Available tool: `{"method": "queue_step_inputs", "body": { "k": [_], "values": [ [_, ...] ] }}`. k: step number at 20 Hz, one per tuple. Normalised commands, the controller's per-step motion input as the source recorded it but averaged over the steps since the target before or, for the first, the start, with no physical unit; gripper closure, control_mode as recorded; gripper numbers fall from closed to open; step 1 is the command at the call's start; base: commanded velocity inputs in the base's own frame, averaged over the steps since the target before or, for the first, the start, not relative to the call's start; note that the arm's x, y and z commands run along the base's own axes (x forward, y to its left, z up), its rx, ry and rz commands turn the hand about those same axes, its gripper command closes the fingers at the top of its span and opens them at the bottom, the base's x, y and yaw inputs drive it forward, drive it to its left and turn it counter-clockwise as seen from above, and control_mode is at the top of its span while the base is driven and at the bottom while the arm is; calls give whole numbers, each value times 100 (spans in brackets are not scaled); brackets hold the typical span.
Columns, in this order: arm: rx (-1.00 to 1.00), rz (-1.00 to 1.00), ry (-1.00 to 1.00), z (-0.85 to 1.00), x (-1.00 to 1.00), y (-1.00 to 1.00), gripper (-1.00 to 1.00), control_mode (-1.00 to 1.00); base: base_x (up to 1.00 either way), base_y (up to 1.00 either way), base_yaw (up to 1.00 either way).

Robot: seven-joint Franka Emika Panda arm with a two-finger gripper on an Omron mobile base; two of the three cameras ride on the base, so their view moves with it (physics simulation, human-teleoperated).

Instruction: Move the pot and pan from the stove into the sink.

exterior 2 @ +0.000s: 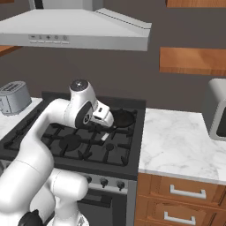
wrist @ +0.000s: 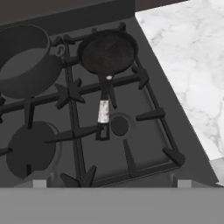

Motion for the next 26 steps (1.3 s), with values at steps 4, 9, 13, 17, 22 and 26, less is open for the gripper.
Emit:
{"method": "queue_step_inputs", "body": {
  "k": [4, 9, 13, 17, 22, 26],
  "values": [
    [0, 0, 3, -28, 9, 1, -100, -100, 0, 0, 0],
    [0, 0, 2, -28, 14, 4, -100, -100, 0, 0, 0],
    [0, 0, 1, -22, 16, 8, -100, -100, 0, 0, 0],
    [0, 0, 0, -23, 17, 4, -100, -100, 0, 0, 0],
    [0, 0, 0, -27, 17, 1, -100, -100, 0, 0, 0],
    [0, 0, 0, -32, 17, 0, -100, -100, 0, 0, 0]
  ]
}}
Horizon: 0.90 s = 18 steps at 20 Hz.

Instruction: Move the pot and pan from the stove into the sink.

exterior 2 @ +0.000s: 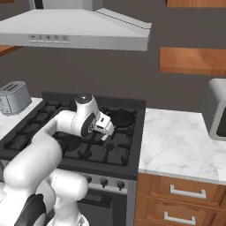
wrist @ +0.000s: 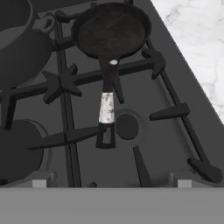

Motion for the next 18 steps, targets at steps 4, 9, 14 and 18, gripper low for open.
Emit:
{"method": "queue_step_inputs", "body": {
  "k": [4, 9, 14, 18],
  "values": [
    [0, 0, 0, -32, 17, 0, -100, -100, 0, 0, 0],
    [0, 0, 0, -33, 16, 0, -100, -100, 0, 0, 0],
    [0, 0, 0, -32, 17, 0, -100, -100, 0, 0, 0],
    [0, 0, 0, -31, 15, 0, -100, -100, 0, 0, 0]
  ]
}}
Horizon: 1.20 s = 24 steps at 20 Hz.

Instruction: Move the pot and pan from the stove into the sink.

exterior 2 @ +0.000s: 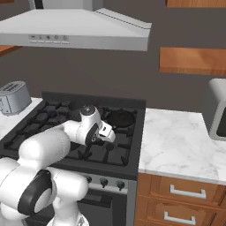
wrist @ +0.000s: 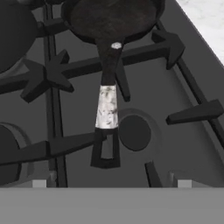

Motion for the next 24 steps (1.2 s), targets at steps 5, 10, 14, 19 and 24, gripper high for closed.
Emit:
{"method": "queue_step_inputs", "body": {
  "k": [5, 10, 14, 19, 24],
  "values": [
    [0, 0, 0, -30, 17, 0, -100, -100, 0, 0, 0],
    [0, 0, 0, -26, 22, 0, -100, -100, 0, 0, 0],
    [-1, 0, 0, -24, 35, 0, -100, -100, 0, 0, 0],
    [-2, 0, 0, -30, 33, 0, -100, -100, 0, 0, 0],
    [-1, 0, 0, -36, 33, 0, -100, -100, 0, 0, 0]
  ]
}}
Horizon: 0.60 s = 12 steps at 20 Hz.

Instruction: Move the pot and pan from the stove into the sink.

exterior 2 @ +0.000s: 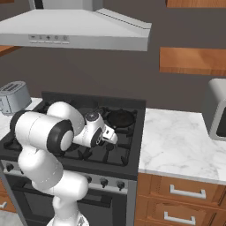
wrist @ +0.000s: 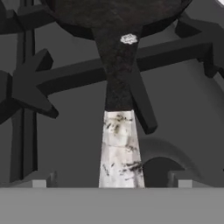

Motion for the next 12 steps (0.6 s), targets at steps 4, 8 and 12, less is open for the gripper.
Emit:
{"method": "queue_step_inputs", "body": {
  "k": [4, 8, 12],
  "values": [
    [-1, 0, -2, -32, 27, 0, -100, -100, 0, 0, 0],
    [-2, 0, -5, -31, 23, 0, -100, -100, 0, 0, 0],
    [0, 2, -5, -53, 11, -6, -100, -100, 0, 0, 0]
  ]
}}
